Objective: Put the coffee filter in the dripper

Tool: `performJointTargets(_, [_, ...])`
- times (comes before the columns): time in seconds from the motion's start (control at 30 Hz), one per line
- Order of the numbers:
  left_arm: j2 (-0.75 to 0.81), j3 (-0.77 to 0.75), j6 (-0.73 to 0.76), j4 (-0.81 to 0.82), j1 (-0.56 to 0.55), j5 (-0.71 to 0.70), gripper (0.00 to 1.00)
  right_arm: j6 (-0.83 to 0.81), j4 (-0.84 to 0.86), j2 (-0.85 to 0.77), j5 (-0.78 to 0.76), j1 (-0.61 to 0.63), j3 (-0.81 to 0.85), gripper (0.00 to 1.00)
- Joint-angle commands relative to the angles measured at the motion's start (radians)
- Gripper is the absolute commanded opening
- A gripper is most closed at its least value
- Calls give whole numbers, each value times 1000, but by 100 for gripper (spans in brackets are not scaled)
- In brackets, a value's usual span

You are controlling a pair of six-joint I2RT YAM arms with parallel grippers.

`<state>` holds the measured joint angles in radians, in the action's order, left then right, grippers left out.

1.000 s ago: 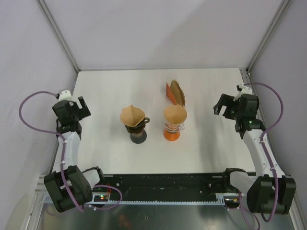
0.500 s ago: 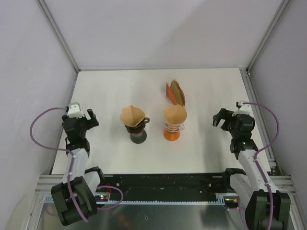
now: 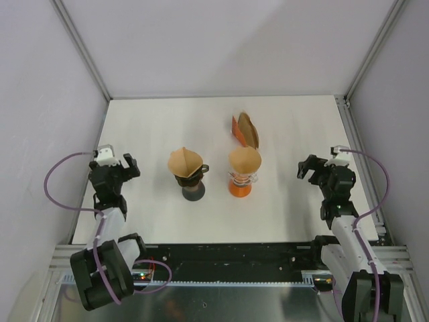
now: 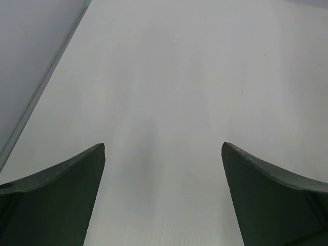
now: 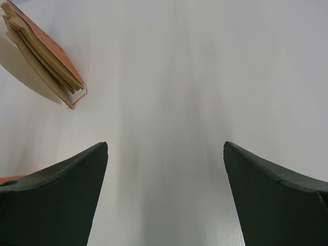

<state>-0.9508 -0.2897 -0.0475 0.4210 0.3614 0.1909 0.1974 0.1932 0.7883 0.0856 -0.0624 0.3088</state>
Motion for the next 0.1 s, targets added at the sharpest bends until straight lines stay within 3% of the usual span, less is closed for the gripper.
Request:
performJointTargets(0.0, [-6,7,-20,107,7,50,100,-15,69,-15,-14,-4,-4,99])
performJointTargets(0.07, [-6,11,-34,125,7,54,100,-15,85,-12,-10,-4,-10,99])
